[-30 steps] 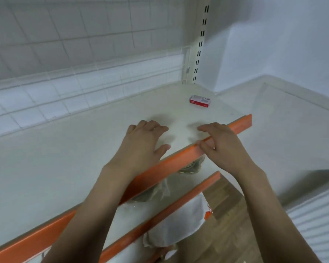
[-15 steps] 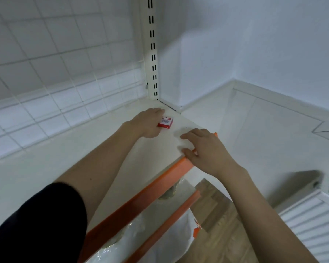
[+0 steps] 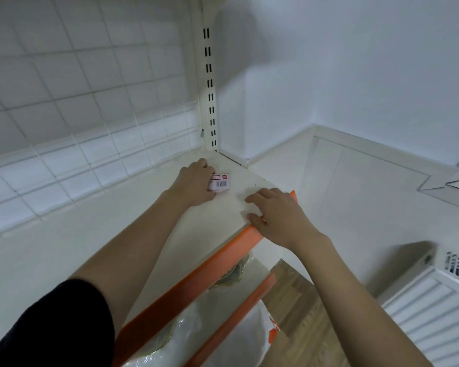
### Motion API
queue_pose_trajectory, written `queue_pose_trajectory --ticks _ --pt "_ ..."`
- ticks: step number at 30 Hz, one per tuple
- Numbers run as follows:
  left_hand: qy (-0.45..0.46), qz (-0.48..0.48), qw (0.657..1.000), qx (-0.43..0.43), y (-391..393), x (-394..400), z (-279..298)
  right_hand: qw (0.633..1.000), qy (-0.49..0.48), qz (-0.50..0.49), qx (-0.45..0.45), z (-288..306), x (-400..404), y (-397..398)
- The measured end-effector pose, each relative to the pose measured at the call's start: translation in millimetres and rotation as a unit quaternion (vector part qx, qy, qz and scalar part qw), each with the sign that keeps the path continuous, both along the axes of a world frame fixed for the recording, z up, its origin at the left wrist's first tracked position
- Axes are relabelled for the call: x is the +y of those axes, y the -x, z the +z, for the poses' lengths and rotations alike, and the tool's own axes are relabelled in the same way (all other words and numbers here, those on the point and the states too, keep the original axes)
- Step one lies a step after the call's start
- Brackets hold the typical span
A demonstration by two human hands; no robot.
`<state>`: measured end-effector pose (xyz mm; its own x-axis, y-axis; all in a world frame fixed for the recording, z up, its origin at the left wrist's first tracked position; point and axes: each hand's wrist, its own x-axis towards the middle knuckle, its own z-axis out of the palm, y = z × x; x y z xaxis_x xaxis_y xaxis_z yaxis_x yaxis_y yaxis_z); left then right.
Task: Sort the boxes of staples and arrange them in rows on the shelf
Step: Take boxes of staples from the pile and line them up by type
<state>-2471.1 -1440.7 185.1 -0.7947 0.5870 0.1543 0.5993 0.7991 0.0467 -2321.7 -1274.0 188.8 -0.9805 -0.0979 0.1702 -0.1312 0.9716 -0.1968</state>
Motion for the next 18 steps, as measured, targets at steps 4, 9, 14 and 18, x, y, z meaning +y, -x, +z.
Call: queue_pose_trajectory --ticks 4,9,14,18 --pt "-0.116 0.003 0.993 -0.005 -50 -38 14 0.999 0.047 0.019 -0.003 14 -27 -14" --pt "-0.219 0.051 0.974 0.008 -139 -108 33 0.995 0.084 0.057 0.003 20 -75 -39" --pt "-0.221 0.105 0.968 0.048 -219 -187 37 0.989 0.114 0.099 0.004 22 -145 -61" --pt "-0.219 0.122 0.966 0.064 -265 -251 28 0.981 0.130 0.145 -0.012 17 -208 -82"
